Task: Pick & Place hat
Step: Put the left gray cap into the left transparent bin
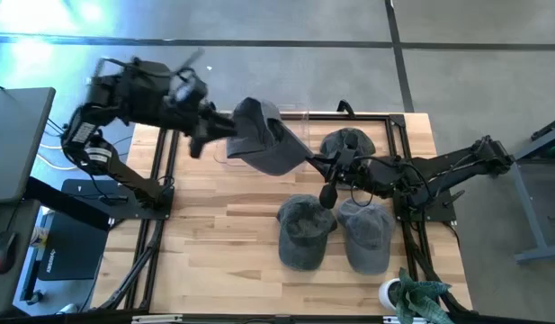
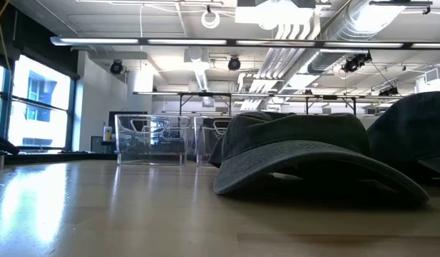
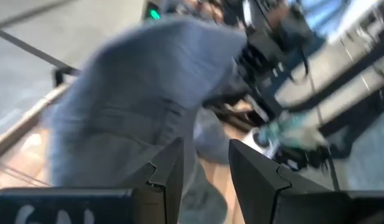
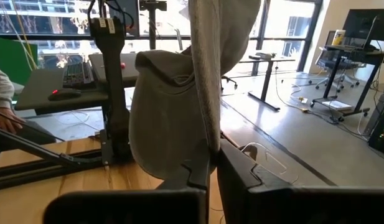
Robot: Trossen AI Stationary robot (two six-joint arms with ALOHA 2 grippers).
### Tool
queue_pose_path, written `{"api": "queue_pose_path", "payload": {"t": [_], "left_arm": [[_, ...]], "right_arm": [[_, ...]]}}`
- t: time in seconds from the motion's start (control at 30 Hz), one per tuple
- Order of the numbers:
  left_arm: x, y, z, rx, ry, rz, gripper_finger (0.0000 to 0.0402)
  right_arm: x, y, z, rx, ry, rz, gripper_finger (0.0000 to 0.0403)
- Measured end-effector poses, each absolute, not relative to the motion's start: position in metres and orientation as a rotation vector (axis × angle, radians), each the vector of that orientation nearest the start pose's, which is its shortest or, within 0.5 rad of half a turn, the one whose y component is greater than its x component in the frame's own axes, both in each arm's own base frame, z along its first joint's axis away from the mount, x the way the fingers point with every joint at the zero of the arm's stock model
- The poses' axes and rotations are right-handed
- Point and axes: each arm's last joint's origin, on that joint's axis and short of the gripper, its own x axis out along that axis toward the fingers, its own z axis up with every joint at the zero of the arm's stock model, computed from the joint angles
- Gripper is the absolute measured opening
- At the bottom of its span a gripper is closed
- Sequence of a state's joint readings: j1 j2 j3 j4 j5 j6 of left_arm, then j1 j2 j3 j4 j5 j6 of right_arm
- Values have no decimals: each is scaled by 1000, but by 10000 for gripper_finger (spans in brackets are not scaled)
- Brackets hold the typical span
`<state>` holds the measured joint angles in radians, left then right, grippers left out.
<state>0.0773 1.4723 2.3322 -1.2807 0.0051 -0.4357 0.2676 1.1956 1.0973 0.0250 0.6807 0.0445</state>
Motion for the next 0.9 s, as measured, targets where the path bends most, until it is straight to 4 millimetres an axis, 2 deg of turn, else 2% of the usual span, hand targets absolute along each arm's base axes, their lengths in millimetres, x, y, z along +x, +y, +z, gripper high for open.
{"api": "queue_pose_path", "payload": {"t": [0.03,0.13,0.2,0.27,0.3,0.4,0.47,0.57,0.73,0.9], "left_arm": [[202,15,548,-436,413,156,121],[238,17,529,-424,470,178,121],[251,19,517,-415,511,217,121],[273,21,511,-410,475,234,121],[280,22,512,-417,437,230,121],[287,28,504,-405,469,277,121],[295,33,508,-384,394,323,121],[296,40,508,-383,379,343,121],[292,37,511,-415,387,219,121],[275,32,520,-429,393,104,121]], "right_arm": [[258,52,378,10,56,-414,5],[258,52,378,11,56,-415,7],[258,52,378,10,56,-416,10],[258,52,378,11,55,-420,10],[258,52,378,11,55,-423,8],[258,52,378,9,57,-426,5],[258,52,378,11,56,-427,7],[258,52,378,14,54,-430,10],[258,52,378,10,57,-421,5],[258,52,378,10,58,-412,10]]}}
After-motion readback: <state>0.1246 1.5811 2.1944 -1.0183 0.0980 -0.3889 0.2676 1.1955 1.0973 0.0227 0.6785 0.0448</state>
